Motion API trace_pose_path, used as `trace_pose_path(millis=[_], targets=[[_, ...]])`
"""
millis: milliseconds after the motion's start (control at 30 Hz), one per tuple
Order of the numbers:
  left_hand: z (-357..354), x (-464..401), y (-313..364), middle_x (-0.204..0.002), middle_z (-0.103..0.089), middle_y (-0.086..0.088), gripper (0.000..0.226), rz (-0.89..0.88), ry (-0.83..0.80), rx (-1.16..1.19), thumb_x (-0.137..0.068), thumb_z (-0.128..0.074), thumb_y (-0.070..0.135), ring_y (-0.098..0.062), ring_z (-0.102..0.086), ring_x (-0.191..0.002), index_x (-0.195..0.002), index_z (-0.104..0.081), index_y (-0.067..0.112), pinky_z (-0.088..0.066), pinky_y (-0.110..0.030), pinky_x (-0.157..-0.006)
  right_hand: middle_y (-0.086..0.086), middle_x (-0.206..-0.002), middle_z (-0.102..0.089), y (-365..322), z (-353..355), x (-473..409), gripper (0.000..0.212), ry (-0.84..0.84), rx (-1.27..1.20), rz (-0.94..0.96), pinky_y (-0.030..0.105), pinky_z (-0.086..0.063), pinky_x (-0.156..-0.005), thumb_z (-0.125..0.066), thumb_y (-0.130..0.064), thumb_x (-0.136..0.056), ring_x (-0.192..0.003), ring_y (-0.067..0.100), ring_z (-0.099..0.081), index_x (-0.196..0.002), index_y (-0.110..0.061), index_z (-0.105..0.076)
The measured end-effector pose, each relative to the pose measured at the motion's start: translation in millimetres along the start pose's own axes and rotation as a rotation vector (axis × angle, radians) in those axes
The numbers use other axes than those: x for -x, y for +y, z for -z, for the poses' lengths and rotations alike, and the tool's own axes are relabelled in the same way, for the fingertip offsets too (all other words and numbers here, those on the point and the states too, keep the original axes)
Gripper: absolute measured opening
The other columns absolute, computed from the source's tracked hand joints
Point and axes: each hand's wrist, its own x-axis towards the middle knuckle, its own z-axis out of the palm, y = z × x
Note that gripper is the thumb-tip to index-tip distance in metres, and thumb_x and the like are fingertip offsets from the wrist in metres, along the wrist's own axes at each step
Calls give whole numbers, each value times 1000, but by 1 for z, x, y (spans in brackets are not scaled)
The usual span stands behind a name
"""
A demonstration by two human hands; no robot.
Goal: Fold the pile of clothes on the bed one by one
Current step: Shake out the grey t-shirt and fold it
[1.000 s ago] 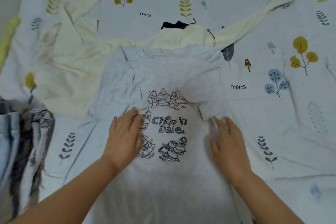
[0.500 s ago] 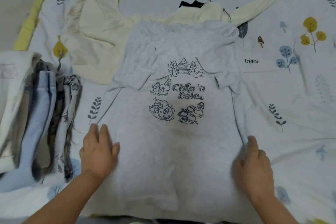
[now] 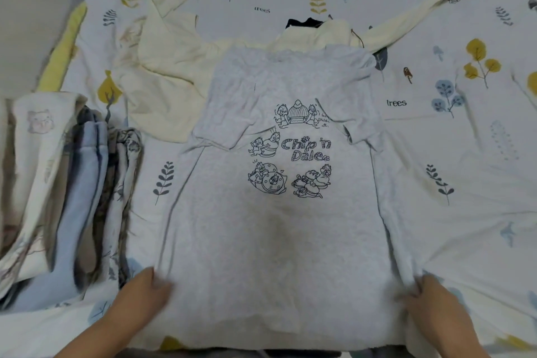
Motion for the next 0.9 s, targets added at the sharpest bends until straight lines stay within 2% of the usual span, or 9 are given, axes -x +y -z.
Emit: trace_pose_path(millis=[67,167,267,367,433,567,700,800,900], targets=[[11,4,6,-61,-52,-6,22,-62,31,48,-85,-58,5,-23,-49,-60,-70,-42,9,-32,-32,-58,23,-100,-55,-5,13,3,48,65,-125,4,35,-29,-72,-56,-10,-87,-106,39,-53,-131,-9,-37],[36,14,35,-60,-66,-7,34,-182,75,241,-82,-62,-1,-24,-62,-60,-93,-53,31,-45,-32,-61,27,-117,-57,-23,41,6,67,125,-291,105,36,-32,-78,-60,-11,-86,-104,39,-56,-144,-19,-28],[65,12,72,-70,-61,-18,47,-291,97,387,-86,-62,11,-30,-59,-65,-111,-50,50,-44,-34,-69,12,-115,-57,-45,76,3,50,154,-530,225,33,-39,-80,-62,-7,-85,-95,27,-55,-129,-29,-50],[94,5,115,-81,-66,-19,25,-377,-12,638,-91,-54,17,-29,-64,-72,-102,-68,34,-52,-37,-68,13,-100,-67,-71,115,-8,26,14,-825,263,35,-52,-65,-52,0,-89,-89,29,-62,-97,-18,-70],[113,-10,145,-76,-72,-6,24,-402,-26,808,-91,-50,20,-16,-69,-66,-92,-73,26,-57,-26,-58,13,-84,-69,-90,143,-22,25,-78,-995,295,29,-54,-56,-46,0,-91,-73,22,-66,-91,-9,-69],[151,-48,202,-66,-69,20,16,-428,-16,935,-91,-49,27,7,-64,-59,-96,-63,31,-50,-8,-50,5,-68,-67,-135,194,-65,22,-197,-1232,236,25,-55,-47,-45,-8,-92,-56,15,-65,-84,-11,-65],[182,-84,260,-42,-56,11,43,-280,-120,1405,-43,-70,8,3,-52,-35,-80,-53,21,-37,-6,-36,2,-65,-55,-179,224,-124,32,-230,-1431,185,24,-57,-53,-44,-10,-93,-62,11,-57,-67,-13,-63],[183,-117,287,-75,-68,-4,25,-247,-129,1660,-81,-54,-1,-12,-68,-65,-104,-54,10,-55,-19,-63,0,-54,-51,-211,225,-160,36,-243,-1578,205,31,-59,-55,-37,-9,-95,-57,14,-59,-65,-14,-56],[158,-143,302,-104,-54,-10,52,-265,23,1345,-93,-37,-2,-23,-60,-81,-142,-28,12,-54,-36,-79,10,-88,-55,-231,206,-190,23,-142,-1437,243,35,-53,-61,-39,1,-93,-70,25,-58,-95,-20,-48]])
